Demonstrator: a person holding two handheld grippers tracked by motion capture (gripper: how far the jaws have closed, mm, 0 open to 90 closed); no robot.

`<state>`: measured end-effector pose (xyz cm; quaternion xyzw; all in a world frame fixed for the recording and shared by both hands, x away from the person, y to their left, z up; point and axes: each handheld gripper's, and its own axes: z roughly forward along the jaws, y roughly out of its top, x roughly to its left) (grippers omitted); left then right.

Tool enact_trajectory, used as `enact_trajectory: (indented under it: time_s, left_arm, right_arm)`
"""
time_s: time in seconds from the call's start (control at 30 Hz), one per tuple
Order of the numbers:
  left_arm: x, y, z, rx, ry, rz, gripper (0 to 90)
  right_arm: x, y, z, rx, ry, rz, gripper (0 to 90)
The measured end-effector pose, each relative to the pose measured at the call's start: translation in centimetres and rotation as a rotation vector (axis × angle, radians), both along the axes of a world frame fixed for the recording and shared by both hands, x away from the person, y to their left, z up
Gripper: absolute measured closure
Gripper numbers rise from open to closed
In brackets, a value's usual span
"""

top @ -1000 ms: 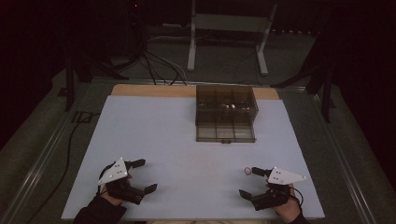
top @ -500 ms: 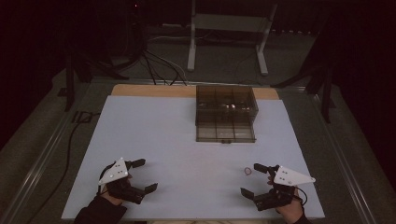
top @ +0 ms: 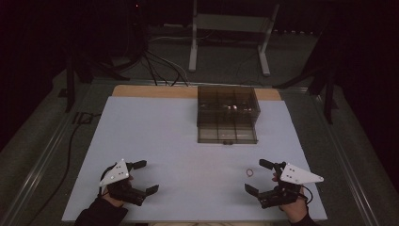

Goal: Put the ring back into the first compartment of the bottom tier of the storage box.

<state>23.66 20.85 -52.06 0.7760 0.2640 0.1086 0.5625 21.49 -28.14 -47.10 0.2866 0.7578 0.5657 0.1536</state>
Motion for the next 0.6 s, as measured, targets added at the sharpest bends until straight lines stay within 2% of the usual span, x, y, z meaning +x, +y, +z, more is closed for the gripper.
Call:
enact_trajectory:
  time_s: [0.27, 0.43, 0.6]
  left_arm:
    - [0.0, 0.0, 0.0, -0.005, -0.003, 0.002, 0.6]
    - [0.0, 0.0, 0.1, -0.005, -0.001, 0.002, 0.6]
    - [0.0, 0.1, 0.0, -0.004, 0.000, -0.001, 0.6]
  right_arm:
    - [0.8, -0.6, 0.2, 0.010, -0.002, -0.072, 0.0]
    - [1.3, -0.8, 0.1, 0.001, -0.001, -0.104, 0.0]
    - [2.0, -1.1, -0.2, -0.004, 0.015, -0.143, 0.0]
